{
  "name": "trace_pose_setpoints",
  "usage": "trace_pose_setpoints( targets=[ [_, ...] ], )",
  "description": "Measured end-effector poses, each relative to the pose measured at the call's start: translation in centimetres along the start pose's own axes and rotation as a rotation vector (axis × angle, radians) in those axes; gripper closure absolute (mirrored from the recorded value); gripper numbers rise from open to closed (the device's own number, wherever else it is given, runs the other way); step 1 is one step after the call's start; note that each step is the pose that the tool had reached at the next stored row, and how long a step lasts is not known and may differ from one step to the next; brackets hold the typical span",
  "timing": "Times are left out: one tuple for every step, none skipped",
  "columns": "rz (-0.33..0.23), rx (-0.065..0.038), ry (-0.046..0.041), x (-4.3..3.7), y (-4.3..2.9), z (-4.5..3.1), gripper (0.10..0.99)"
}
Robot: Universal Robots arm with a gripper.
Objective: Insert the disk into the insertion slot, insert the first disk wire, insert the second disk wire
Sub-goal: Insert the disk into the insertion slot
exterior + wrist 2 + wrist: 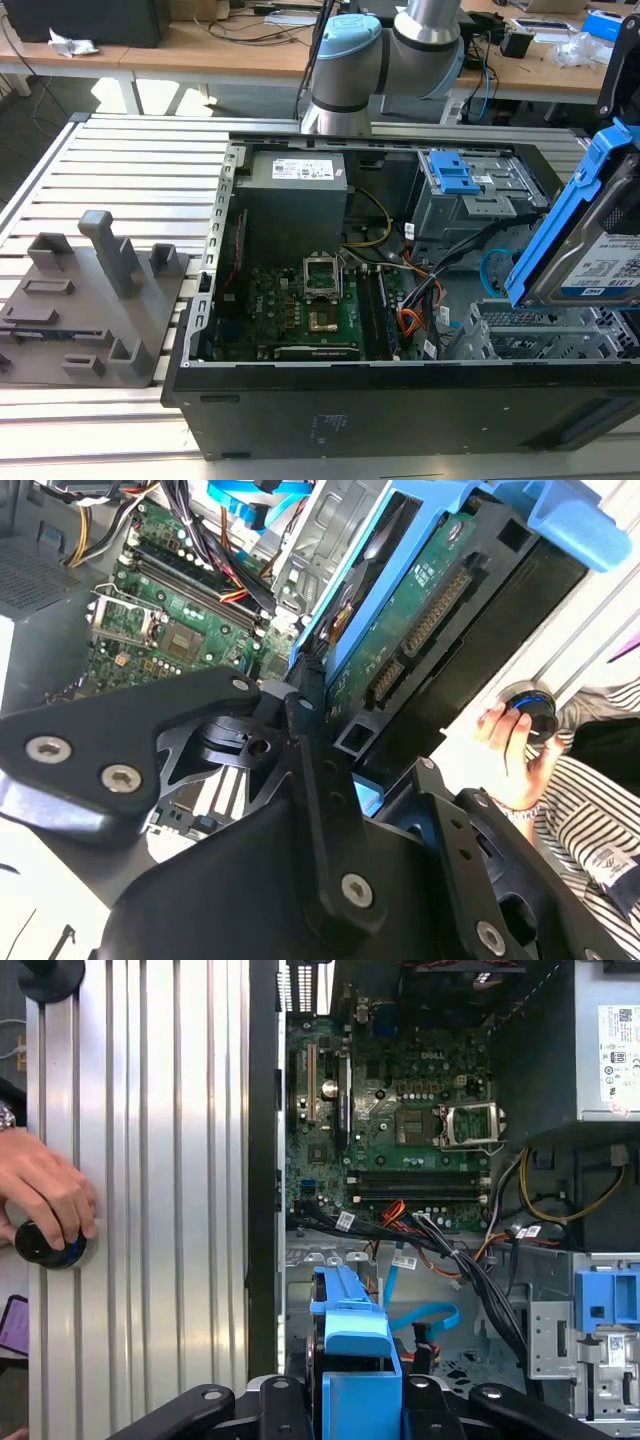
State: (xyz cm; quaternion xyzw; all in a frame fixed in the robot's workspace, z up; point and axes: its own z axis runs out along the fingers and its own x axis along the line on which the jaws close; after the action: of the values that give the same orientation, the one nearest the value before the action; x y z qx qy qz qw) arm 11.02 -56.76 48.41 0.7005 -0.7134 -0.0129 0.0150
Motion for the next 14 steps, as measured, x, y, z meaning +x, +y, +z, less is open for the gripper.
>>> trace_pose_setpoints(
  targets=[
    [0.000, 0.000, -0.0001, 0.00, -0.01, 0.20, 0.722],
    [0.000, 0.000, -0.0001, 0.00, -0.01, 0.27, 0.722],
    [0.000, 0.000, -0.0001, 0.00, -0.01, 0.33, 0.722],
    [0.000, 0.000, 0.0000, 0.00, -0.01, 0.42, 0.722],
    [0.000, 0.000, 0.0000, 0.00, -0.02, 0.51, 0.722],
    [0.000, 0.000, 0.0000, 0.00, -0.02, 0.56, 0.722],
    [0.000, 0.000, 0.0000, 0.00, -0.03, 0.63, 0.722],
    [0.000, 0.000, 0.0000, 0.00, -0.03, 0.68, 0.722],
    [0.000, 0.000, 0.0000, 0.00, -0.03, 0.78, 0.722],
    [0.000, 0.000, 0.0000, 0.00, -0.03, 0.85, 0.722],
    [0.000, 0.000, 0.0000, 0.00, -0.03, 0.91, 0.722],
    [0.000, 0.000, 0.0000, 0.00, -0.04, 1.00, 0.722],
    [0.000, 0.000, 0.0000, 0.00, -0.05, 1.19, 0.722],
    [0.000, 0.000, -0.0001, 0.00, -0.06, 1.55, 0.722]
  ],
)
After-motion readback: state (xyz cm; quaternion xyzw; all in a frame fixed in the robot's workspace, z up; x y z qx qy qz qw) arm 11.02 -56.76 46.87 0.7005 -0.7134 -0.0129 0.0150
